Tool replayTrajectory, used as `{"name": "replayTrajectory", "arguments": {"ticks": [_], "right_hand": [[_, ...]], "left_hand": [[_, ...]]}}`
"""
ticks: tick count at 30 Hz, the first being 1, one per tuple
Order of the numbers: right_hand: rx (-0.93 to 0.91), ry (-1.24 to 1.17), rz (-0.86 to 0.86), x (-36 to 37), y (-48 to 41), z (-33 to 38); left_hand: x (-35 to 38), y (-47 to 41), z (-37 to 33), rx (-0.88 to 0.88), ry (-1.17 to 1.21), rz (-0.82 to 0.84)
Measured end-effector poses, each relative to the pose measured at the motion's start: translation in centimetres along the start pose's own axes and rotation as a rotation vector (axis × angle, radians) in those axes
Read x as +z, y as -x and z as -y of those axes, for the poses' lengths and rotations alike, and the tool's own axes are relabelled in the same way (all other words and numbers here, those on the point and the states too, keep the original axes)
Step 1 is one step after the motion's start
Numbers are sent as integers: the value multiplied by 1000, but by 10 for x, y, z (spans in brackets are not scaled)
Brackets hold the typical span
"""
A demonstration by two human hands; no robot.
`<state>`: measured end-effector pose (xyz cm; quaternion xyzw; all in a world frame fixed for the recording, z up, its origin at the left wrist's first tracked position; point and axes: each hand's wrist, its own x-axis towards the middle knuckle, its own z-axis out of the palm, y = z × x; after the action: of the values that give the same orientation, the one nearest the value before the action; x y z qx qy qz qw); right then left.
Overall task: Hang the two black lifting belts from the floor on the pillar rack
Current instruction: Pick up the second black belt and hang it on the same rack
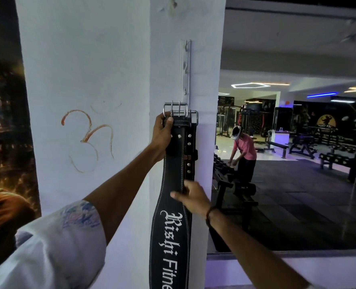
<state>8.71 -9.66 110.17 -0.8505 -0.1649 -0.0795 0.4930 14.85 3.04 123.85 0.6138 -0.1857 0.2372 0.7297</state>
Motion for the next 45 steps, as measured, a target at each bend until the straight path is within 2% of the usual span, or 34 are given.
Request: {"name": "replayTrajectory", "arguments": {"ticks": [2,4,7,9,13,15,19,22,26,32,35,38,41,45], "right_hand": [[-7,-3,44,1,3,-6],[-38,-31,-10,-13,-10,12],[-133,-231,-194,-42,-38,58],[-160,-240,-298,-61,-52,79],[-180,-241,-275,-72,-61,84],[-192,-261,-341,-68,-65,82],[-186,-331,-473,-74,-75,90],[-205,-309,-519,-86,-75,98],[-242,-243,-542,-99,-75,110],[-246,-225,-504,-99,-76,118],[-262,-204,-514,-102,-72,121],[-255,-162,-551,-112,-69,112],[-231,-152,-558,-114,-68,102],[-263,-188,-495,-103,-68,104]], "left_hand": [[-3,0,0,-4,-3,0],[-2,2,0,13,-18,11],[1,7,5,32,-19,56],[2,12,6,54,-41,81],[-5,19,3,148,-130,95],[-8,34,6,175,-199,144],[-15,95,54,99,-349,183],[-33,152,110,-3,-376,228],[-51,168,136,-39,-483,271],[-15,105,67,177,-431,167],[-15,132,98,95,-460,204],[-45,177,143,-6,-593,270],[-59,174,145,20,-676,316],[-36,106,86,181,-565,126]]}}
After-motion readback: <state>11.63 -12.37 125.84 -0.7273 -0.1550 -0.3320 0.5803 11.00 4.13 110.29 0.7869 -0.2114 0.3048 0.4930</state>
